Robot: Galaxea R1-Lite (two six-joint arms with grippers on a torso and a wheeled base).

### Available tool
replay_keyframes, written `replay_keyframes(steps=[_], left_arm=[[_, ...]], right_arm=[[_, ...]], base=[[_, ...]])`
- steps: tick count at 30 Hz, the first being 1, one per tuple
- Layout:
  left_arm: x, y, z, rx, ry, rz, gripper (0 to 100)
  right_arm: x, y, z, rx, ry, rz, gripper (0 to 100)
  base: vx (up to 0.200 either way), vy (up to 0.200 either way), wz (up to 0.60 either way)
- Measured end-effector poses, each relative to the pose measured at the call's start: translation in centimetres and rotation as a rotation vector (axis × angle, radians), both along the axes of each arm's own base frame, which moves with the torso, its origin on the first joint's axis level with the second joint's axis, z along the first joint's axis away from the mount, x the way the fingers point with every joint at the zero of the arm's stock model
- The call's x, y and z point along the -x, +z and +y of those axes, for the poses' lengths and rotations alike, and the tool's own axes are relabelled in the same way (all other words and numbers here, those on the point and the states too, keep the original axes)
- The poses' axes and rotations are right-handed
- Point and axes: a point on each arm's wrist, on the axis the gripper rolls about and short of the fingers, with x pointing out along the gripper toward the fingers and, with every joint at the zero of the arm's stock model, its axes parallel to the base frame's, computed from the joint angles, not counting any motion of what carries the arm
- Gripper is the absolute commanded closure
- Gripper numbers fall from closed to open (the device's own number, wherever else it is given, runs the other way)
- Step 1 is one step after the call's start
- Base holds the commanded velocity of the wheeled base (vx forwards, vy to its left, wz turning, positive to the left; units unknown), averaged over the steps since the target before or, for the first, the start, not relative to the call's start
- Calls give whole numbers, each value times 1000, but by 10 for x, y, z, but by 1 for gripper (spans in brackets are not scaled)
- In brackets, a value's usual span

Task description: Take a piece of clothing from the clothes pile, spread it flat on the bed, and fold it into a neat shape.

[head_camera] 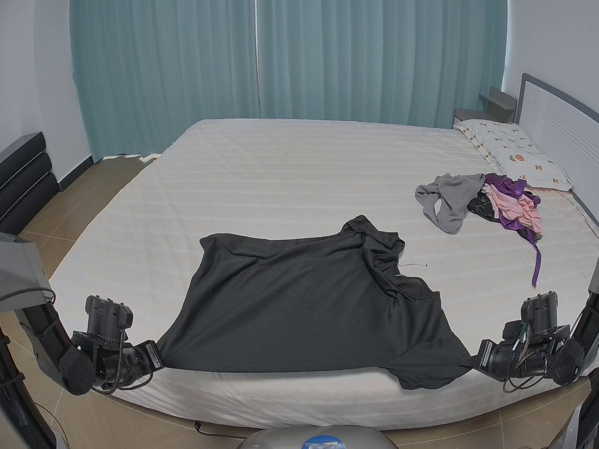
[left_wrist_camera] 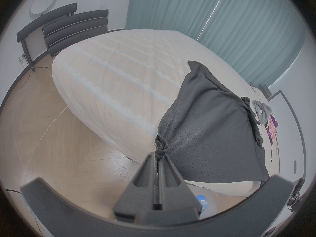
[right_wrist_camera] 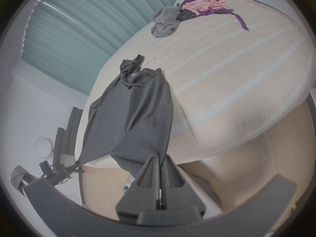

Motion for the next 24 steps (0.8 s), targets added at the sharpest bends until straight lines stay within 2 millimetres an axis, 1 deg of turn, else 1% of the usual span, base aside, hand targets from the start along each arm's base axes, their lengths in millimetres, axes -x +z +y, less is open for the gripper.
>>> replay_keyframes(steps=[3,4,8,11,18,24], left_arm=[[0,-7,-1,-4,-4,31,100],[0,-10,-1,-6,-6,40,100],[0,-18,-3,-10,-15,71,100],[-1,-21,-5,-11,-21,82,100],[-1,-25,-6,-10,-24,96,100],[-2,-25,-6,-10,-23,97,100]], right_arm=[[0,-7,2,12,18,28,100],[0,-10,2,15,26,38,0],[-4,-20,5,20,43,71,0],[-12,-23,7,15,49,53,0],[-42,-22,5,-23,36,-84,0],[-63,-32,6,-28,40,-117,0]], base=[[0,0,0],[0,0,0],[0,0,0],[0,0,0],[0,0,0],[0,0,0]])
